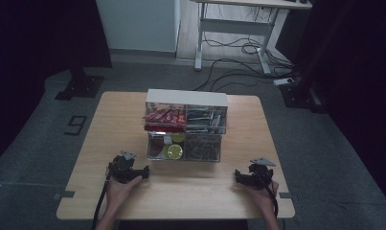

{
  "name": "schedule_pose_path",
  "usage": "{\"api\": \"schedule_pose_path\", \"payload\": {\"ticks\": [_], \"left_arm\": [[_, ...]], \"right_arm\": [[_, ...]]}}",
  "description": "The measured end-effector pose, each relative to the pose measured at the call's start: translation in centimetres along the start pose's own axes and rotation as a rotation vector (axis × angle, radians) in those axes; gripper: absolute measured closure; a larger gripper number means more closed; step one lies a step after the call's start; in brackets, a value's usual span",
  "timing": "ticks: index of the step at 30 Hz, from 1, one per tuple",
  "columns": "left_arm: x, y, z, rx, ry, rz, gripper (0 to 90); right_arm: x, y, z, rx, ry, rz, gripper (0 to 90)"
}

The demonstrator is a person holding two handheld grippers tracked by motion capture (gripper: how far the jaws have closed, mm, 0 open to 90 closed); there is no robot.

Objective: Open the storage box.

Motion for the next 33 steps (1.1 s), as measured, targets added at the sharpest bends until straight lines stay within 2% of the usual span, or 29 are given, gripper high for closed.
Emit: {"api": "schedule_pose_path", "payload": {"ticks": [4, 14, 17, 24, 26, 29, 33], "left_arm": [[0.0, 0.0, 0.0, 0.0, 0.0, 0.002, 0.0], [0.1, 0.0, 0.3, 0.02, -0.006, -0.013, 4.2], [0.1, 0.0, 0.5, 0.037, 0.005, -0.008, 15.7], [-0.1, 0.0, 0.8, 0.039, 0.005, -0.001, 23.4], [-0.1, 0.0, 0.9, 0.04, -0.008, 0.001, 25.3], [0.0, 0.1, 1.2, 0.058, -0.046, 0.024, 28.4], [-0.1, 0.5, 1.7, 0.088, -0.041, 0.023, 32.7]], "right_arm": [[-0.1, 0.0, 0.1, 0.01, 0.01, 0.011, 8.6], [-0.1, 0.1, 0.2, 0.015, 0.008, 0.005, 10.2], [0.0, 0.1, 0.2, 0.018, 0.006, -0.002, 11.9], [0.3, 0.2, 0.3, 0.027, 0.004, -0.013, 14.0], [0.3, 0.2, 0.3, 0.027, 0.001, -0.013, 14.2], [0.3, 0.2, 0.3, 0.03, -0.002, -0.014, 15.7], [0.4, 0.2, 0.3, 0.033, -0.003, -0.014, 17.4]]}}
Point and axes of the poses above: each handheld gripper's, and its own axes: z roughly backward along the jaws, y roughly out of its top, x roughly to its right, the point moved 9 cm from there along -z, roughly forward along the jaws, and after that the axes turned 13 degrees about -z, right-handed, at the moved point
